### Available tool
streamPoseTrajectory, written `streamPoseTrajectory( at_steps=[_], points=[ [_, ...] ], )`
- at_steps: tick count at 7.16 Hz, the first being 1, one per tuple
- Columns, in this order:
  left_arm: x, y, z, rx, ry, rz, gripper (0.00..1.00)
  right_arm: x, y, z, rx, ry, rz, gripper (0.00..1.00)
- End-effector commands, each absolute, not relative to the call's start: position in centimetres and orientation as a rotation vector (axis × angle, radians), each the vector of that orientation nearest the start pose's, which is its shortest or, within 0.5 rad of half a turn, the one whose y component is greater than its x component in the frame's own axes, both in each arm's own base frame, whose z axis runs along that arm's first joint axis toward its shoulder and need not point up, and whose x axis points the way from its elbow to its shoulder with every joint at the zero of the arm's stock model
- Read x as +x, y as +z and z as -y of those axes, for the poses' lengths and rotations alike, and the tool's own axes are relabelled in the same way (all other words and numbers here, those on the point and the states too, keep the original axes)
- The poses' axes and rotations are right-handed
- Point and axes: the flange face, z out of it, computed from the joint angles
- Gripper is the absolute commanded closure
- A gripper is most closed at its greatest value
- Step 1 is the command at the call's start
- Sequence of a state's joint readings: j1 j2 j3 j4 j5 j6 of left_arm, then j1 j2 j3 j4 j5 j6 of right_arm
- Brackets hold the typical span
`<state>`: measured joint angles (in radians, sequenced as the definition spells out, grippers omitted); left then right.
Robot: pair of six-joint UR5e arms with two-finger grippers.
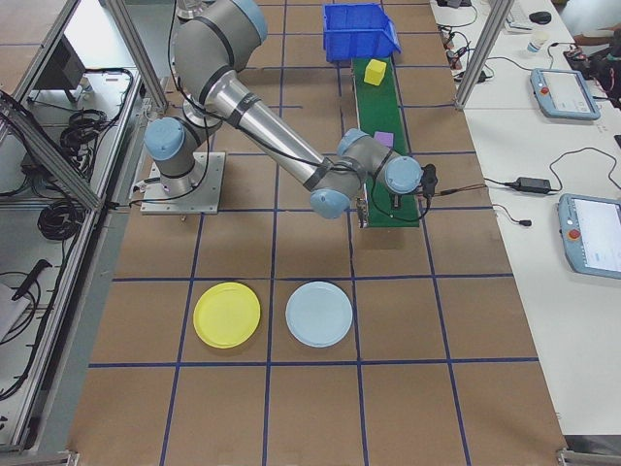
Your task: Move block left to right into plate
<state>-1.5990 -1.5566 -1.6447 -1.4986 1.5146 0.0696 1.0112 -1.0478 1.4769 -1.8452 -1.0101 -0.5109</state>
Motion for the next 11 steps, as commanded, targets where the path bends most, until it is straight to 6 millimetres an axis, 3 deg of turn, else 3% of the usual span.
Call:
streamPoseTrajectory(
  at_steps=[1,2,3,4,6,8,9,11],
  points=[
    [-15.1,44.4,47.2,0.182,0.084,-3.115,0.0,-13.6,28.4,66.4,0.118,-0.165,-2.588,0.0],
    [-15.3,43.4,46.8,0.166,0.129,-3.12,0.0,-11.0,28.3,66.9,0.168,-0.117,-2.598,0.0],
    [-15.6,43.9,46.5,0.166,0.118,-3.131,0.0,-8.5,28.6,67.2,0.243,-0.074,-2.59,0.0],
    [-16.2,45.0,46.1,0.179,0.081,-3.166,0.0,-7.3,28.3,67.2,0.24,-0.056,-2.6,0.0],
    [-17.3,44.7,45.3,0.215,0.1,-3.167,0.0,-7.0,27.7,67.0,0.257,-0.037,-2.602,0.0],
    [-17.2,45.7,45.5,0.24,0.068,-3.162,0.0,-7.3,25.7,66.5,0.26,-0.006,-2.658,0.07],
    [-17.2,46.0,45.5,0.24,0.051,-3.163,0.0,-7.7,25.0,66.2,0.28,-0.015,-2.708,0.12],
    [-17.1,46.3,45.4,0.236,0.032,-3.17,0.0,-8.3,24.7,65.8,0.299,0.014,-2.771,0.36]
  ],
)
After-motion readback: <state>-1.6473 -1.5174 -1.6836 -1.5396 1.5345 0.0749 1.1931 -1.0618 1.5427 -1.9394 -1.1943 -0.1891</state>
